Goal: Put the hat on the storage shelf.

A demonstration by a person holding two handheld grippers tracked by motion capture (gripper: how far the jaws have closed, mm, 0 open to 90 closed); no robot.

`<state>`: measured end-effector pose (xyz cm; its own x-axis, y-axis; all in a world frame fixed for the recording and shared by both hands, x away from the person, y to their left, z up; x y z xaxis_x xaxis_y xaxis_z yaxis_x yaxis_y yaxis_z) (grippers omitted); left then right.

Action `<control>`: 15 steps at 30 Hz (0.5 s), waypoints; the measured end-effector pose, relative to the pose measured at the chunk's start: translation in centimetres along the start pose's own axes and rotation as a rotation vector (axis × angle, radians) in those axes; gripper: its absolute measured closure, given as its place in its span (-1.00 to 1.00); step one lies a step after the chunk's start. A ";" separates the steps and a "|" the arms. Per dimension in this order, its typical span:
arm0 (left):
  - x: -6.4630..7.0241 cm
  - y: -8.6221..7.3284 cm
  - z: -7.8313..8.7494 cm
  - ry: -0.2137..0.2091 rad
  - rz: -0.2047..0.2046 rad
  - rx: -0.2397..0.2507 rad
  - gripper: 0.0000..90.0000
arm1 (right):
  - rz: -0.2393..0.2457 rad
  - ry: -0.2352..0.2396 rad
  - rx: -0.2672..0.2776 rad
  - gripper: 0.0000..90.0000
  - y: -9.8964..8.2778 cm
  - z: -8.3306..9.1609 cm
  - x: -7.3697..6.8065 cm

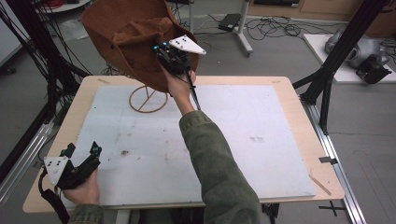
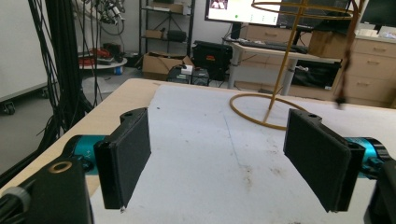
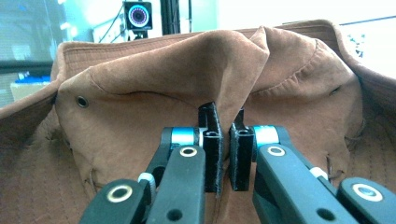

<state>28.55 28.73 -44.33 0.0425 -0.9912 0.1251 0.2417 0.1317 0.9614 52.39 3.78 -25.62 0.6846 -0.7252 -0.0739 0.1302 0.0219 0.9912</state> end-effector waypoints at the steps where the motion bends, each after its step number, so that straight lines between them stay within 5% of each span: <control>1: -0.1 0.0 0.0 0.002 -0.004 0.000 -0.48 | -0.013 0.005 -0.001 0.93 -0.1 -0.4 -0.1; 15: -0.1 0.1 -0.2 -0.016 0.011 -0.001 -0.48 | -0.011 -0.016 -0.040 0.93 -2.5 -2.9 -0.4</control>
<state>28.76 28.87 -44.35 0.0301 -0.9898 0.1395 0.2424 0.1426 0.9596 53.84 6.02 -28.42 0.6716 -0.7363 -0.0828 0.1663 0.0409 0.9852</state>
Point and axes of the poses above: each handheld gripper's, and its own axes: z roughly backward along the jaws, y roughly out of its top, x roughly to its right, the point moved 6 cm from there along -z, roughly forward along the jaws, and after that the axes turned 11 degrees about -x, right-handed, at the moved point
